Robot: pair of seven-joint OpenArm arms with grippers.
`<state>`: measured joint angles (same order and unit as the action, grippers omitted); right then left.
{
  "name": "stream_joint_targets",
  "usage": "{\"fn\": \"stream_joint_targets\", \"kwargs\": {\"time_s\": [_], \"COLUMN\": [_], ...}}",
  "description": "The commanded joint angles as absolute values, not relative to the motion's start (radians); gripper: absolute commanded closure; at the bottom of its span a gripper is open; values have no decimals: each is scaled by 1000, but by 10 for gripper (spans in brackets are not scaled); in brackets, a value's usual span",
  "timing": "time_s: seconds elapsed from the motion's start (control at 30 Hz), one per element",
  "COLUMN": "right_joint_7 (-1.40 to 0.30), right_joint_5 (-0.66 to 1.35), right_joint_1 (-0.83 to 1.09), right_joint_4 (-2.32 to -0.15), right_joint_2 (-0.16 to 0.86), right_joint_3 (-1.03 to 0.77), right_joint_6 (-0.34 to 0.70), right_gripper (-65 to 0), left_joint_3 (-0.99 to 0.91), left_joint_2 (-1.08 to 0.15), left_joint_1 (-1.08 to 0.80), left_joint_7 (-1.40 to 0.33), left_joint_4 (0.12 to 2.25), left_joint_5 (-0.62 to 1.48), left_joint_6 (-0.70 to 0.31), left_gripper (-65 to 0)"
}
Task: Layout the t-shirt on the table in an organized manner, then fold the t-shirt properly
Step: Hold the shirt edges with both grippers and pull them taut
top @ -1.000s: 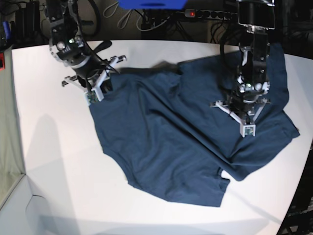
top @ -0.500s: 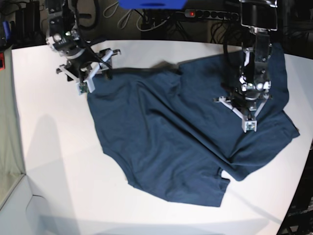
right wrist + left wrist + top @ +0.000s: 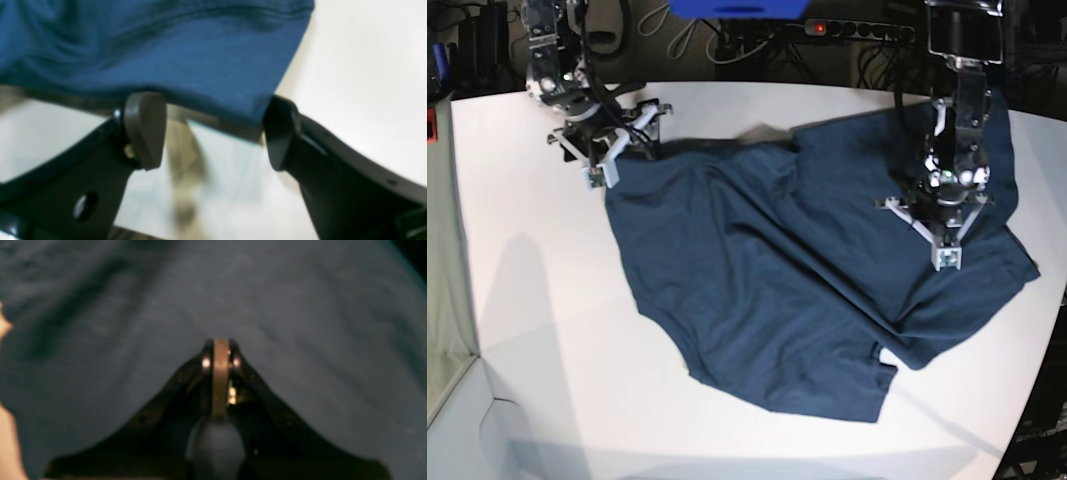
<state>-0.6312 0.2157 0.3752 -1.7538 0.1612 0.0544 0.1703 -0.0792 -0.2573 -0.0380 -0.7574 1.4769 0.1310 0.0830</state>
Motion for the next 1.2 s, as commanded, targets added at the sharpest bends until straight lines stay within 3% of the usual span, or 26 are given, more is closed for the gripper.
{"fn": "stream_joint_targets", "kwargs": {"time_s": [0.0, 0.07, 0.1, 0.3, 0.53, 0.77, 0.97, 1.03, 1.17], "right_joint_7": [-633, -628, -628, -639, -651, -857, -961, -941, -898], "right_joint_5": [246, 271, 275, 275, 275, 275, 275, 275, 274], "right_joint_1": [381, 381, 381, 358, 248, 27, 30, 71, 153], "right_joint_4": [-1759, -1758, -1761, -1808, -1874, -1876, -1879, -1880, -1919], "right_joint_2": [168, 170, 170, 168, 170, 162, 168, 170, 170], "right_joint_3": [54, 54, 54, 54, 62, 76, 68, 70, 68], "right_joint_6": [171, 171, 171, 171, 171, 173, 173, 173, 173], "right_gripper": [-452, -416, -369, 0, 0, 0, 0, -49, -224], "left_joint_3": [-84, -84, -84, -84, -84, -120, -183, -189, -189], "left_joint_2": [-268, -275, -278, -278, -278, -274, -274, -274, -277], "left_joint_1": [-28, -30, -30, -51, -97, -143, -145, -139, -133], "left_joint_7": [-746, -746, -746, -746, -746, -746, -746, -746, -746], "left_joint_4": [1491, 1491, 1491, 1491, 1501, 1503, 1503, 1503, 1503], "left_joint_5": [127, 127, 127, 127, 128, 128, 134, 134, 134], "left_joint_6": [88, 88, 88, 88, 88, 88, 88, 88, 88], "left_gripper": [0, 0, 0, 0, 0, 0, 0, 0, 0]}}
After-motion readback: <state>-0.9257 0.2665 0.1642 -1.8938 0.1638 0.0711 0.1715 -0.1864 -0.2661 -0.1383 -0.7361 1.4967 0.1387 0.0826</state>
